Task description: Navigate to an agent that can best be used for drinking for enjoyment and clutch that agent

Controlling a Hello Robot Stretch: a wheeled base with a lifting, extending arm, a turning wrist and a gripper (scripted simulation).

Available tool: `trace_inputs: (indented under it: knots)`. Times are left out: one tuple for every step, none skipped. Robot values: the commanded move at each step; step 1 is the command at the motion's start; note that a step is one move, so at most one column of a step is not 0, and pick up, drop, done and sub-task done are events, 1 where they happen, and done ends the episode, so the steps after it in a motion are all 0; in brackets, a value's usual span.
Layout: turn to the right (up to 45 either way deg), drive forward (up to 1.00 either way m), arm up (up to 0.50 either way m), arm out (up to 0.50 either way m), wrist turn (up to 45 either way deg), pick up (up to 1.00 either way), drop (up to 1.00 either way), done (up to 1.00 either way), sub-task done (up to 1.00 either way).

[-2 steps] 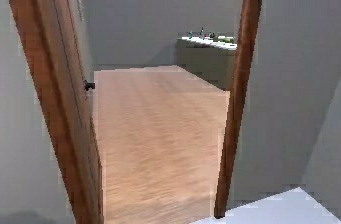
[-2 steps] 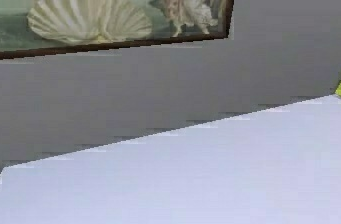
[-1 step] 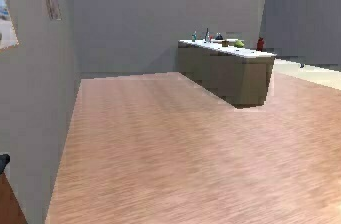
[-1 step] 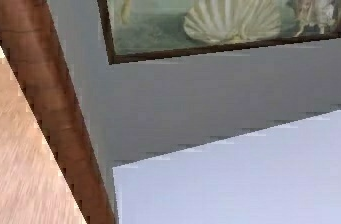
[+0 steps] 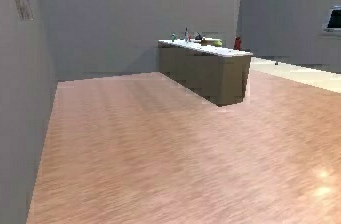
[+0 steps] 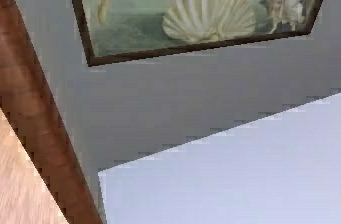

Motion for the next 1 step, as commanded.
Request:
trace_inputs:
  knots:
    - [0.0, 0.50, 0.00, 0.00, 0.0, 0.00, 0.00, 0.00, 0.00]
